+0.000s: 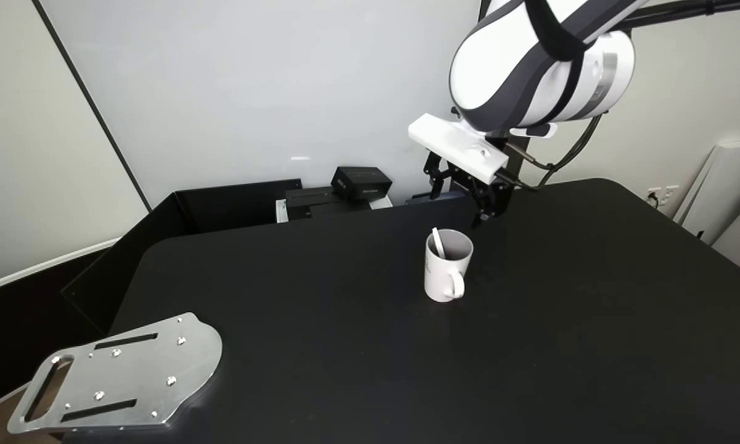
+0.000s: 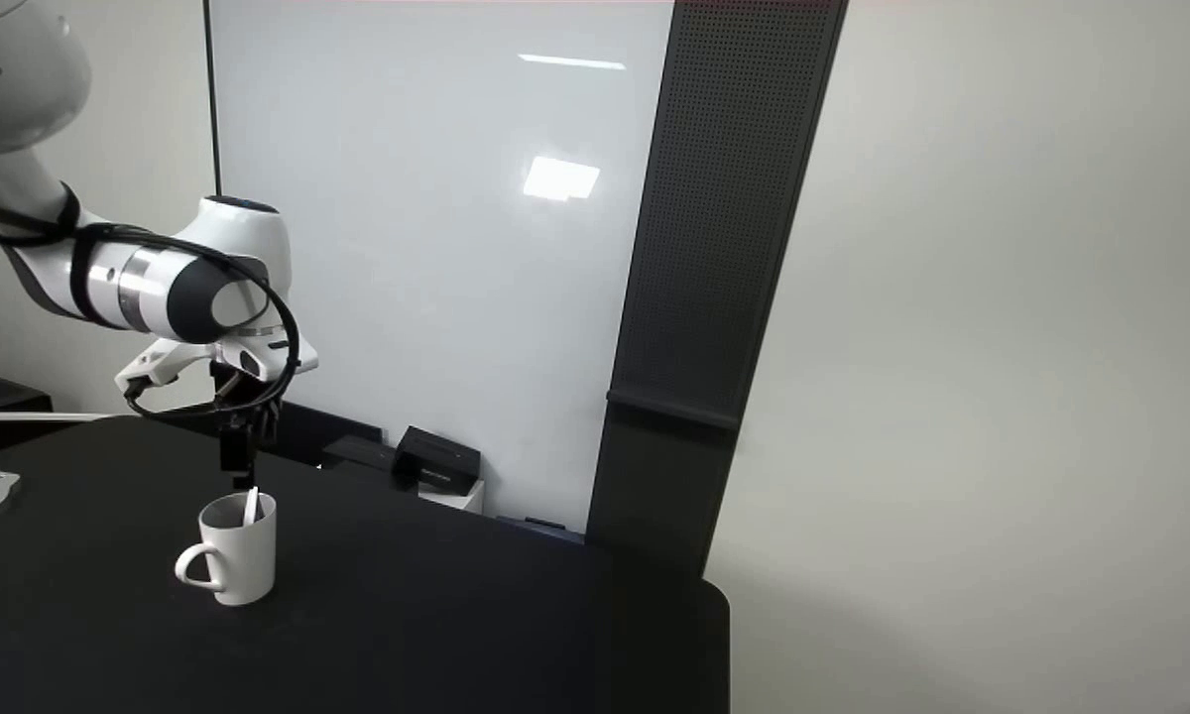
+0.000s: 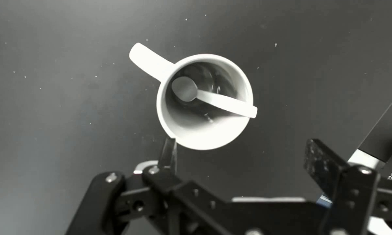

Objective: Put the spoon in the mug, put it back on the table, then put it in the mug again

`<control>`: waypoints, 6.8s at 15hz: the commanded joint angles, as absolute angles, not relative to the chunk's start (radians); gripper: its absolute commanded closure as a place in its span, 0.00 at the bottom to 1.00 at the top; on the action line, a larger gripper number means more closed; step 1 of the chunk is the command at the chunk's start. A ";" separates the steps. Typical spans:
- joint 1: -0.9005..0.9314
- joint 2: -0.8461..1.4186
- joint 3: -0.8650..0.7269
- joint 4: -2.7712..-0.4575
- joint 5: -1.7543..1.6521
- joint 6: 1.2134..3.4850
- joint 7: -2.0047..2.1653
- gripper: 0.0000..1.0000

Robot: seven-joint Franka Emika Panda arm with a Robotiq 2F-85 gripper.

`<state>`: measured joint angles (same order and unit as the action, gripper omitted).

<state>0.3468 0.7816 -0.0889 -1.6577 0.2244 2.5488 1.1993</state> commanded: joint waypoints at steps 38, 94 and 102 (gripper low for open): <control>0.341 1.252 -0.078 -0.817 0.041 1.853 1.448 0.00; 0.367 1.125 -0.101 -0.702 0.069 1.679 1.501 0.99; 0.354 1.052 -0.110 -0.740 0.063 1.639 1.492 0.99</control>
<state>0.3649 1.0994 -0.1050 -0.6952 0.0603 1.6701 1.4856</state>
